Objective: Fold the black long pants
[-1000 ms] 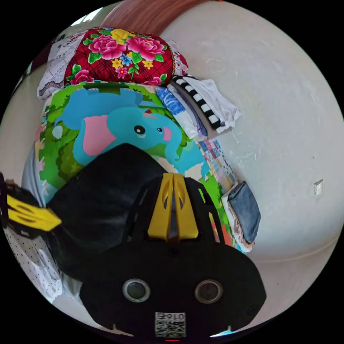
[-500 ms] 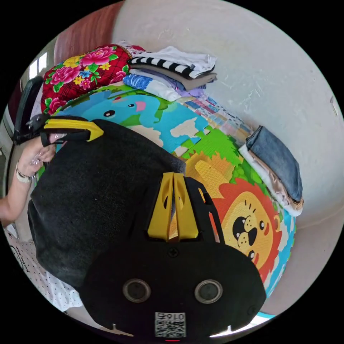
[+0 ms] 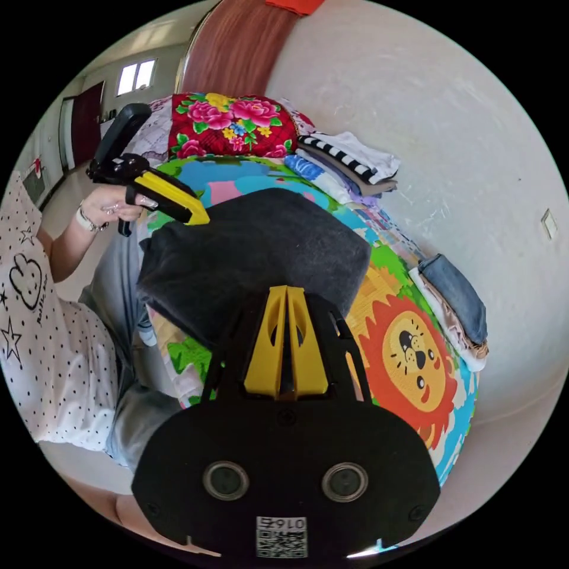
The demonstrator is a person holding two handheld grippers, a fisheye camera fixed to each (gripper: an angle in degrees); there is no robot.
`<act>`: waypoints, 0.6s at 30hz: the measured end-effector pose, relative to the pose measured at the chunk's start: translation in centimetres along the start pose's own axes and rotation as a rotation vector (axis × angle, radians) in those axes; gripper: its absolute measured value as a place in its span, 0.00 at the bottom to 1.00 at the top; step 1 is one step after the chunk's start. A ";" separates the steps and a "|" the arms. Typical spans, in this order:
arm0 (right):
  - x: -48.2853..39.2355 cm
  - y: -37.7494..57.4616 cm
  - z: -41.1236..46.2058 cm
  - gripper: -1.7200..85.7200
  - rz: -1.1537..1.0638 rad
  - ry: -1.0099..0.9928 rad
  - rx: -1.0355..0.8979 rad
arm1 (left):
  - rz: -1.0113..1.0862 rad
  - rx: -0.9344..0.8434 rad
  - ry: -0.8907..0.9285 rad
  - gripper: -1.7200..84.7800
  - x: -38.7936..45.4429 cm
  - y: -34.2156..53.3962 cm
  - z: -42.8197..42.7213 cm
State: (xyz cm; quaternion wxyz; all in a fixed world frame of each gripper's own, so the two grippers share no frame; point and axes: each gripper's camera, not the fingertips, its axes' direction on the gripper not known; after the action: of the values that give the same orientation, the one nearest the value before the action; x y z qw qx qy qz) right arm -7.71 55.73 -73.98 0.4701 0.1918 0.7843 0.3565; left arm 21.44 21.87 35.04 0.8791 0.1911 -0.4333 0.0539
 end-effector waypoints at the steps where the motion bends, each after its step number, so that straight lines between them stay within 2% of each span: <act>1: -1.2 1.2 0.0 0.05 0.008 0.012 -0.028 | -0.005 0.028 -0.018 0.01 -0.2 1.0 0.0; 4: -2.1 4.1 -0.2 0.06 0.145 0.034 0.038 | 0.022 0.097 -0.042 0.01 -1.1 2.5 0.5; 8: -1.2 6.1 -0.7 0.05 0.291 -0.063 0.085 | -0.062 0.040 -0.025 0.02 -3.5 1.4 -2.7; 12: -5.4 7.0 -4.0 0.04 0.271 0.202 0.053 | -0.128 0.056 0.002 0.06 -7.1 3.3 -6.7; 15: -9.2 9.3 -6.5 0.05 0.224 0.321 0.171 | -0.225 0.050 0.170 0.10 -10.9 5.9 -8.4; 18: -11.3 11.7 -7.6 0.08 0.236 0.322 0.231 | -0.324 0.059 0.385 0.13 -14.2 8.2 -8.7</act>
State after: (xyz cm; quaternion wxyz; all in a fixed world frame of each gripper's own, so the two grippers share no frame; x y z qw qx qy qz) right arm -9.29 53.50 -56.20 0.2689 0.2756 0.8568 0.3430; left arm 17.00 33.76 21.50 0.9367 0.2699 -0.2197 -0.0395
